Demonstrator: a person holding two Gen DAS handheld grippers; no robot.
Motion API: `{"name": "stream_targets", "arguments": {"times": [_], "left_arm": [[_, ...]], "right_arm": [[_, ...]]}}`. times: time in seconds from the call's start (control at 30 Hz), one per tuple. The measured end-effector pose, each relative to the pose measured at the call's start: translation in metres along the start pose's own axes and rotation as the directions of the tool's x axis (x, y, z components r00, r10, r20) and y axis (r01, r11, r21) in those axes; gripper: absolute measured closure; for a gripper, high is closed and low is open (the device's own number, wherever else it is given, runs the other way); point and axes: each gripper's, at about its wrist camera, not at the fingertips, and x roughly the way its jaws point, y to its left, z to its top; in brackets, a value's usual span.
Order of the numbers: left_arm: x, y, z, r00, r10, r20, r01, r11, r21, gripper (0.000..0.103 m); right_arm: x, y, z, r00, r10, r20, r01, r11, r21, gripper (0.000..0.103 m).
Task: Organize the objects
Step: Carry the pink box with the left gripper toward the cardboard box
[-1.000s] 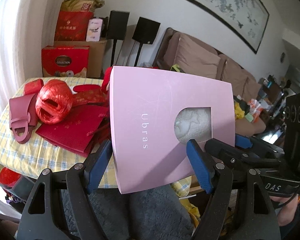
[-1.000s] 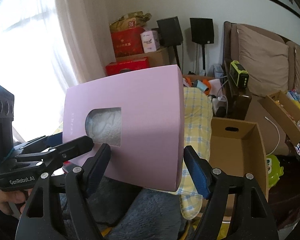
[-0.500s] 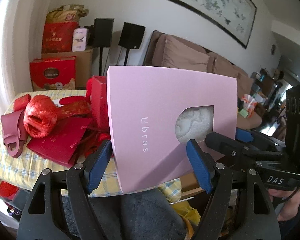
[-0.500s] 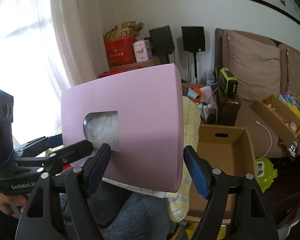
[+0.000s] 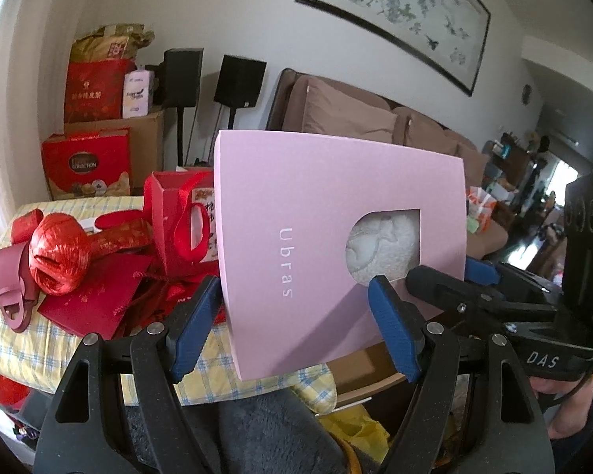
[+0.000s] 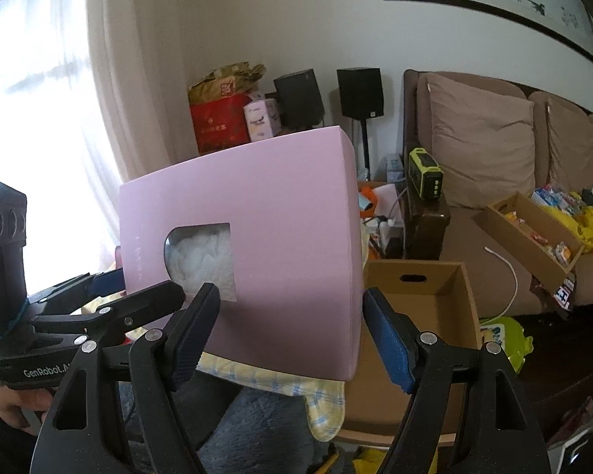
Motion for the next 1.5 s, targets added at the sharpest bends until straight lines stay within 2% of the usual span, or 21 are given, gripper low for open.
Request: {"name": "stream_targets", "arguments": {"times": [0.37, 0.87, 1.5], "left_arm": [[0.001, -0.009, 0.007, 1.0, -0.006, 0.003, 0.006, 1.0, 0.015, 0.029], [0.025, -0.038, 0.012, 0.997, -0.057, -0.043, 0.059, 0.998, 0.038, 0.029], [0.038, -0.056, 0.017, 0.997, -0.056, -0.049, 0.058, 0.998, 0.037, 0.031]], "right_arm": [[-0.005, -0.008, 0.0, 1.0, 0.0, 0.009, 0.0, 1.0, 0.013, 0.026], [-0.017, -0.038, 0.002, 0.998, -0.061, 0.009, 0.061, 0.997, 0.039, 0.026], [-0.024, -0.055, 0.0, 0.993, -0.116, -0.002, 0.116, 0.992, 0.053, 0.029]]}}
